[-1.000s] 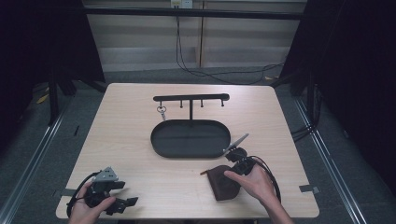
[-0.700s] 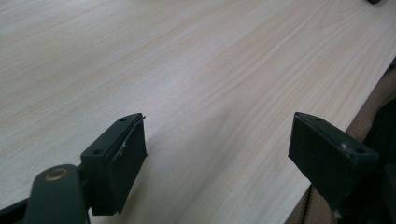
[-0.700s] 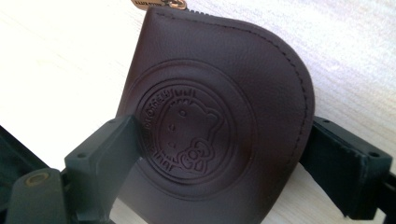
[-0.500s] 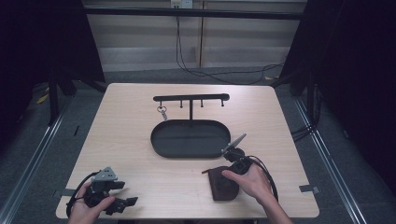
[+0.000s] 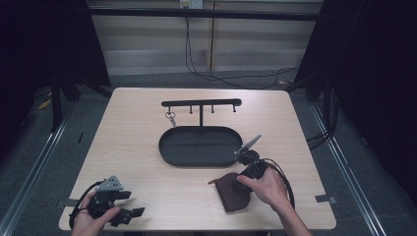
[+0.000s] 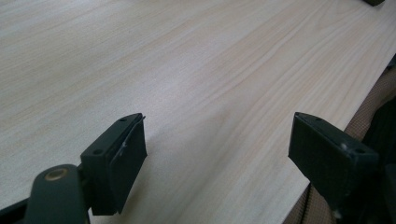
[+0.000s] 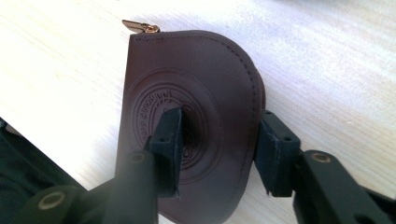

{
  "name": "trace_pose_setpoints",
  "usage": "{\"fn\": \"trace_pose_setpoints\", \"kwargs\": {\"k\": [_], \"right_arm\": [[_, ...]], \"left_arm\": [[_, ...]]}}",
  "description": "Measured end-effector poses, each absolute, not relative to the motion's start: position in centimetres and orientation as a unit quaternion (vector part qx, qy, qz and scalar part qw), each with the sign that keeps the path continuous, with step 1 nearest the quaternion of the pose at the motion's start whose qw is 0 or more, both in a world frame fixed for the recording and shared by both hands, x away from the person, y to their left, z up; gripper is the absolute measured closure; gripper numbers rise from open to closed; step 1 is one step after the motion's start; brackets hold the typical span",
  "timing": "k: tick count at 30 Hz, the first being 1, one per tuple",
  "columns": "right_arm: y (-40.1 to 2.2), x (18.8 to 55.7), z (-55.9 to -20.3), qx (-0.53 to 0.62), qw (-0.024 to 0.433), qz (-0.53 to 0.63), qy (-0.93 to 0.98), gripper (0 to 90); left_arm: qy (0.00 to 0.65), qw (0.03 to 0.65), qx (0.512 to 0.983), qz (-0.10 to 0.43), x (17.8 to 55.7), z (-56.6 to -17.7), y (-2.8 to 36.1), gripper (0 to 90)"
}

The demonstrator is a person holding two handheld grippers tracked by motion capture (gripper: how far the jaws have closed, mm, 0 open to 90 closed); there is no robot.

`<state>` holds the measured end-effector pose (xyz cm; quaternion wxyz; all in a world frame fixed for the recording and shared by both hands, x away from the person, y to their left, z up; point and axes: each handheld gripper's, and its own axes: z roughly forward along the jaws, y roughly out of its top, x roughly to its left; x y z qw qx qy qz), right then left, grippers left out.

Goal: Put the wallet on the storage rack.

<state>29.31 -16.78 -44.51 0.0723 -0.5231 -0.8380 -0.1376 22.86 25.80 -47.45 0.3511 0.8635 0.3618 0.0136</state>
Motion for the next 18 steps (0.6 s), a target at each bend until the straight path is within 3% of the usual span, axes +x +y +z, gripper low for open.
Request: {"fn": "trace_pose_setpoints", "kwargs": {"k": [7,9,18], "right_arm": [[-16.2,29.5,-43.3,-0.514,0.061,-0.134,-0.845,65.9],[-16.3,29.6,-42.8,-0.521,0.059,-0.148,-0.839,73.6],[-16.6,29.7,-41.5,-0.516,0.064,-0.152,-0.841,81.0]], "left_arm": [[0.359,0.350,0.865,0.012,22.9,-47.5,25.7,18.9],[0.361,0.352,0.863,0.013,22.9,-47.4,25.8,18.9],[0.362,0.353,0.862,0.012,22.9,-47.5,25.8,18.9]]}}
